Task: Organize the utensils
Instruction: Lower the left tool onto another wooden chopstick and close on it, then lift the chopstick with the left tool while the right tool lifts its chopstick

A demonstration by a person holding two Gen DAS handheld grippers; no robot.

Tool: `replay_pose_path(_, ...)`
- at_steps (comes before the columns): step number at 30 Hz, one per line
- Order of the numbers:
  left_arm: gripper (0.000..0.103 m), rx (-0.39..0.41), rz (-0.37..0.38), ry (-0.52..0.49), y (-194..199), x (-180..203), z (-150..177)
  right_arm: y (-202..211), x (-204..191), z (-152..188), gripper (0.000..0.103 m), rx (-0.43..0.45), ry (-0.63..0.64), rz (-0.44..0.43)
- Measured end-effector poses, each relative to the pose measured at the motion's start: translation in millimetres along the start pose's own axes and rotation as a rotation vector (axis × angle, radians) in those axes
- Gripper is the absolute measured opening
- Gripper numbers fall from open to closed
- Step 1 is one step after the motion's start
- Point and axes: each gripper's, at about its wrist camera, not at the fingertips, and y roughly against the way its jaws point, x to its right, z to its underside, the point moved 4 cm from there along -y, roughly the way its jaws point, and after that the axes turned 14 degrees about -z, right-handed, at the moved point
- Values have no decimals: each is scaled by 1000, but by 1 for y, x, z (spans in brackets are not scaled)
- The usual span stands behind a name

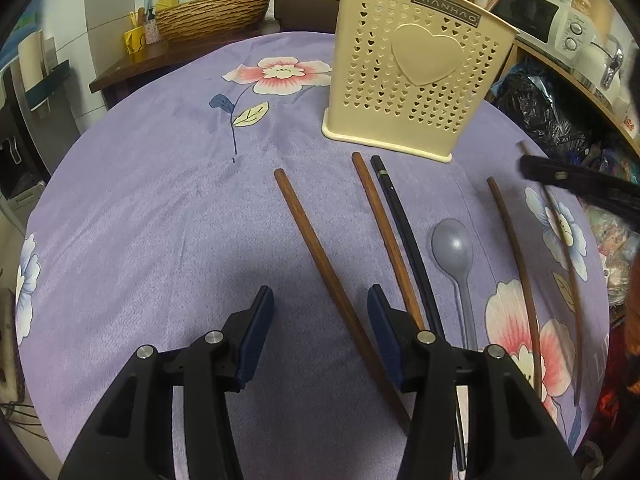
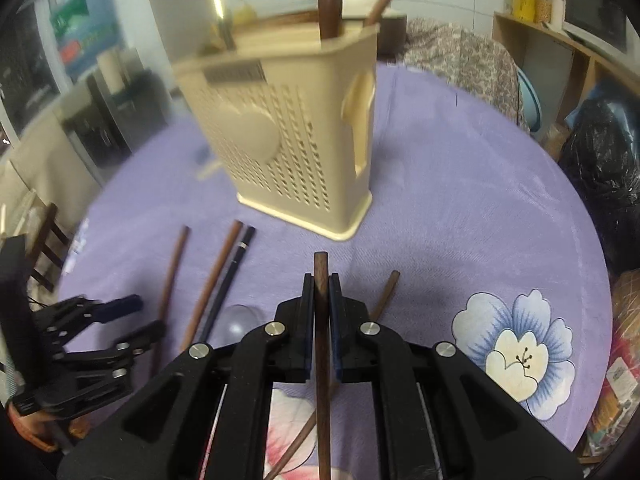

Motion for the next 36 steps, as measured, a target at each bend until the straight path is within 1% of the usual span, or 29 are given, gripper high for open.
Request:
replay_pose_path(6,50,-22,-18,-29,-12,5,-18,55,-27,-1,8,146,23,-28)
replay_pose_path(9,50,-31,-28,-52,-18,7,-27,73,-36,-2,8,186,47,-26)
replay_pose_path(13,50,-58,-33,-61,-26,8,-40,87,-44,-1,8,212,72,-16)
replay_pose_path(18,50,-62,-76,-100,-31,15,-47,89,-48,-2,8,220,78,-23)
replay_pose_path(20,49,-63,-81,-101,-33,16,-50,90,-49,-3,8,224,81,-23)
replay_pose_path(24,39,-73,-98,-98,-34,14,-54,91,-50,-3,8,228,84,-26)
replay_pose_path(26,31,-66,-99,-97,-33,15,-54,91,-51,-3,8,229,83,-27)
replay_pose_path(28,18,-55,-99,-94,-31,15,-52,90,-51,-3,8,230,83,-29)
replay_pose_path(30,14,-52,-107,-83,-32,15,-53,89,-52,-3,8,227,83,-29)
replay_pose_path(36,13,-47,-108,-72,-33,15,-55,86,-56,-3,8,229,88,-29)
